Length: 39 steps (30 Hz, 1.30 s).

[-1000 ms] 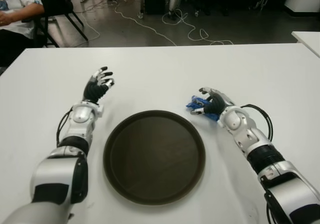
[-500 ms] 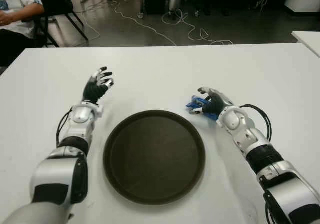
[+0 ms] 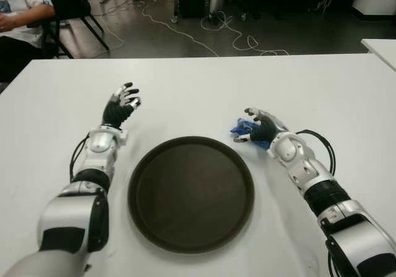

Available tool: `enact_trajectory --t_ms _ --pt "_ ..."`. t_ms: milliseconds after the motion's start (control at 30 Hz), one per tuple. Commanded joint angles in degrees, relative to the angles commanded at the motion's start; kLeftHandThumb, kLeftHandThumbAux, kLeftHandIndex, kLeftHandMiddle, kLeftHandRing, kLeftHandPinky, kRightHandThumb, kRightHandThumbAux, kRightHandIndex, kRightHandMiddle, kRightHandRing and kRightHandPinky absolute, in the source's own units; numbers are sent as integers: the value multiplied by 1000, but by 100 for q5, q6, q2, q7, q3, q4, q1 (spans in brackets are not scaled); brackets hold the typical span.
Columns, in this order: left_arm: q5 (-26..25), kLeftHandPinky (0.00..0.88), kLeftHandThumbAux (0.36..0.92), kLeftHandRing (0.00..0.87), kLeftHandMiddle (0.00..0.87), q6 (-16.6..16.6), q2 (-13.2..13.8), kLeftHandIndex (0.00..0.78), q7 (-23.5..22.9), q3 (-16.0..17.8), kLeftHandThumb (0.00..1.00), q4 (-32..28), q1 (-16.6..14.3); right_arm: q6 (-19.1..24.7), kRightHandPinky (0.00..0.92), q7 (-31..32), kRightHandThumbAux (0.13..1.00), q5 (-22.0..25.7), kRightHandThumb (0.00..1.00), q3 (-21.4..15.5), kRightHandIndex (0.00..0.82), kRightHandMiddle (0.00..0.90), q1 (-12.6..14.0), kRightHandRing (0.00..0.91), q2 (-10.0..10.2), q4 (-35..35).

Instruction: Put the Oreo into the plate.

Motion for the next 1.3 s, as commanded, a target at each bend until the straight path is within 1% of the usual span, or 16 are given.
enact_trajectory --t_ms 133,267,433,500,700,833,900,1000,1300 --pt "6 219 683 203 203 6 6 116 -14 -9 176 2 -2 4 135 1 689 -6 0 3 174 184 12 169 -10 -15" --pt "27 213 684 196 196 11 11 109 3 -29 169 -1 1 -47 141 -39 698 -68 0 82 192 198 -60 181 21 230" --pt "41 211 677 194 193 0 13 104 37 -50 155 -9 9 -132 154 -113 700 -116 0 182 211 214 -91 196 58 518" --pt "38 211 676 196 195 -4 13 105 42 -54 152 -11 13 -179 164 -152 702 -115 0 211 230 225 -110 208 74 635" --pt "17 206 688 197 201 -20 11 114 55 -45 166 -12 22 -174 171 -137 687 -131 0 275 272 252 -133 225 33 618" --pt "-4 213 680 202 204 -25 14 114 29 -29 163 -14 25 -147 162 -160 676 -129 0 291 266 251 -144 223 47 637" --pt "-19 214 667 203 205 -30 14 114 11 -17 159 -15 25 -127 157 -168 673 -125 0 292 258 247 -148 218 55 643" --pt "-43 218 655 207 209 -24 12 115 -5 3 167 -11 20 -98 166 -187 668 -124 0 298 249 244 -161 218 67 674" --pt "-70 225 654 207 209 -39 19 112 -61 45 184 -20 22 -102 182 -262 665 -174 0 370 254 250 -195 230 58 746"
